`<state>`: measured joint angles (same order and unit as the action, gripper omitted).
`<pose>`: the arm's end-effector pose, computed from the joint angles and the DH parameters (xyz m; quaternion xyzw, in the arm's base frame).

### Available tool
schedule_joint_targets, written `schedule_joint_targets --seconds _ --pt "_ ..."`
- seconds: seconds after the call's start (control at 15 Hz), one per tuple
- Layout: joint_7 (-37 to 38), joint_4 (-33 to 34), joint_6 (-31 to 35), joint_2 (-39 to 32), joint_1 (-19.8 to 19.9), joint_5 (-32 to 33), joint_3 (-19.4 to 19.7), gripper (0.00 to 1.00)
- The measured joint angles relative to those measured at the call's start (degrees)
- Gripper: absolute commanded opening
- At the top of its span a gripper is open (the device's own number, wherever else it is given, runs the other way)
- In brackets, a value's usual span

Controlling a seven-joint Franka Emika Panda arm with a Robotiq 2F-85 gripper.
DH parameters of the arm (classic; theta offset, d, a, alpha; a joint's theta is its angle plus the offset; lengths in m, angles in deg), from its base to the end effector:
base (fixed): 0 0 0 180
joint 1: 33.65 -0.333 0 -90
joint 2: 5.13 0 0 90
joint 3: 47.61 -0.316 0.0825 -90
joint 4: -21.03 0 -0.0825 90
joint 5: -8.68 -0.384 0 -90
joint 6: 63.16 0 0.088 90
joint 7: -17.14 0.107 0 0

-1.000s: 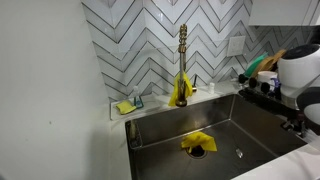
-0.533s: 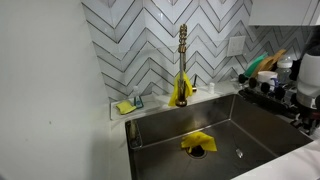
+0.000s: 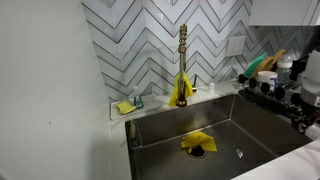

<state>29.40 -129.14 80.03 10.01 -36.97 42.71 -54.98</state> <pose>0.4206 0.0817 0.3510 0.9540 0.2074 0.1029 0.1908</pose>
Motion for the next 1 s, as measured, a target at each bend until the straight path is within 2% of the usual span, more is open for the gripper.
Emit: schedule_joint_targets --seconds 0.53,0.8,1.0 --pt "-0.1 0.2 -5.0 6.2 0.0 -0.3 -0.6 1.00" --pt "-0.3 0.3 -4.9 6.4 0.0 -0.5 -0.6 1.00" --pt "-6.5 0.2 -2.5 6.3 -0.4 -6.8 1.2 1.00"
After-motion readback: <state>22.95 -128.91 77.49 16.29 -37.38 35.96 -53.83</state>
